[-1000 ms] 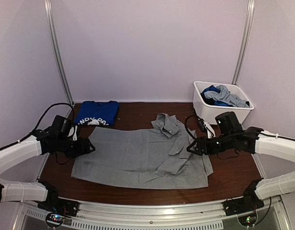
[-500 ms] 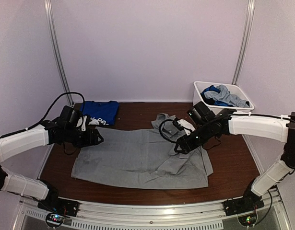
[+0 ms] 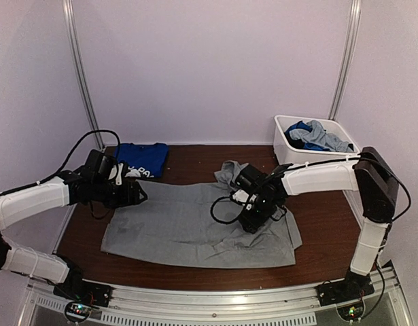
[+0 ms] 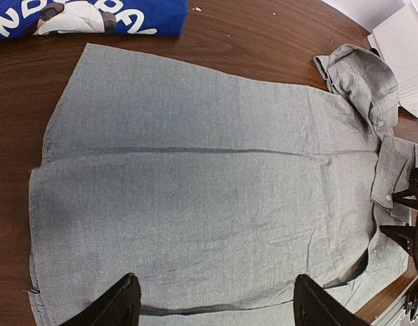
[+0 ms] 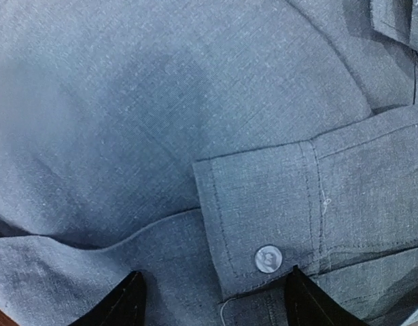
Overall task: Fold and stack the mixed laundry pile
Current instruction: Adjust the 1/3-folded shirt at the center of the board.
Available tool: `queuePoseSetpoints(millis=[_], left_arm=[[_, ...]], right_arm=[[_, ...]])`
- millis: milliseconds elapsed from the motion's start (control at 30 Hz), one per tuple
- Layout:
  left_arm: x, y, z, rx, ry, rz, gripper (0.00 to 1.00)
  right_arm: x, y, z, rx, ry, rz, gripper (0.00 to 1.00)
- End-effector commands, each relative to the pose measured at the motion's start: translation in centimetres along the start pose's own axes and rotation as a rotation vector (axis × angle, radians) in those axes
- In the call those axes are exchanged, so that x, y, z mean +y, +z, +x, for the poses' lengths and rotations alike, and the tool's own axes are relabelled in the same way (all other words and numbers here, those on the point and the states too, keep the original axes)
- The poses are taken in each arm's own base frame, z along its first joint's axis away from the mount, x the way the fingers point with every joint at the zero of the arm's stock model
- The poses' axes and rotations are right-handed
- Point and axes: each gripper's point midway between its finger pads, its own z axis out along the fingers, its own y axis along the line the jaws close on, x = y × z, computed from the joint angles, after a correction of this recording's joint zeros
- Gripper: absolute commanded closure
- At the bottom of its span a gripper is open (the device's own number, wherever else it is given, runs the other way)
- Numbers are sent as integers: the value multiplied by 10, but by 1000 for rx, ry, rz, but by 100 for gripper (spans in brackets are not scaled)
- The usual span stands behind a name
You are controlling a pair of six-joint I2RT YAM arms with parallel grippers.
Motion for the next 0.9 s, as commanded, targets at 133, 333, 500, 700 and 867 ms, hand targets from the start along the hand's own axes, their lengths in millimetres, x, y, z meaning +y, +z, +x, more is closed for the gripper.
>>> queuePoseSetpoints(millis=[133,333,500,700,867], left_arm=[[-2,3,-6,-36,7,9,21],[0,3,-6,-35,11,4,21],[0,4,-7,-37,11,1,20],[1,3,-7,-41,15,0,20],[3,3,-7,-40,15,-2,20]], right_arm=[[-29,9,4,66,-68,258,49],[-40,-11,-17,-2,-34,321,78],[-48,-38,-43,-79,-10,352,95],[-57,-42,-48,-75,-7,343,100],[-43,-34,-41,-68,-16,255,100]])
